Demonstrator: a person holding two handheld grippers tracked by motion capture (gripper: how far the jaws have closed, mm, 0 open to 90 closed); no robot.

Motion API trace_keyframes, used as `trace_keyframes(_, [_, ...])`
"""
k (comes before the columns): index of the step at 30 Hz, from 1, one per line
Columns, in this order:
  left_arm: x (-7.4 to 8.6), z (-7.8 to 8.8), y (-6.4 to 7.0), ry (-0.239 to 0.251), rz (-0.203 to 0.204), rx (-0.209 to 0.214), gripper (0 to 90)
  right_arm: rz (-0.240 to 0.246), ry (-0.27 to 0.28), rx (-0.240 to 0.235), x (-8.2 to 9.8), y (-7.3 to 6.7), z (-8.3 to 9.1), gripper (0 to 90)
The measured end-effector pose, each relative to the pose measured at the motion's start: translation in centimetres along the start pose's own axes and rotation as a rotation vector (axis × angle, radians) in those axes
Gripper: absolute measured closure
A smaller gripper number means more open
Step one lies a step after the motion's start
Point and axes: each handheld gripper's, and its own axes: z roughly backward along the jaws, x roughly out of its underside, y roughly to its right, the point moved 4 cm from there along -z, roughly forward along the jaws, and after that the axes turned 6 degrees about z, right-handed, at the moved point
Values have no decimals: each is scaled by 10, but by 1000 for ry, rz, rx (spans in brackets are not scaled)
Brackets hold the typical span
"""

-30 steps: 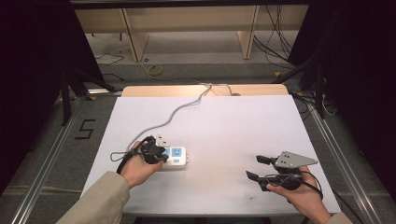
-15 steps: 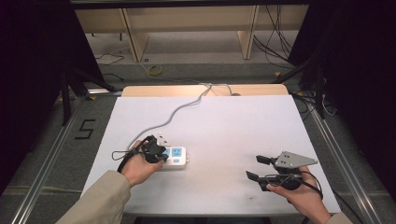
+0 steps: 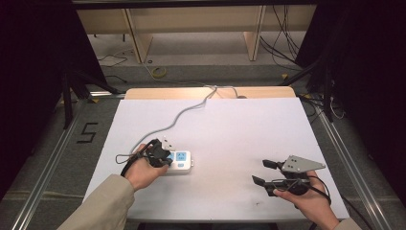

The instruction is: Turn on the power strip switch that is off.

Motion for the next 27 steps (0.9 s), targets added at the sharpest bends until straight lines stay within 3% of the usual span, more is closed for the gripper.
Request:
trace_keyframes(16, [-2,-2,3,-33,-50,-24,900,-3,1,1,0,0,0,302])
trace_keyframes(24, [-2,-3,4,-35,-23,-28,900,-3,0,0,0,0,0,302])
trace_keyframes(27, [-3,-3,5,-51,-46,-41,900,-4,1,0,0,0,0,302])
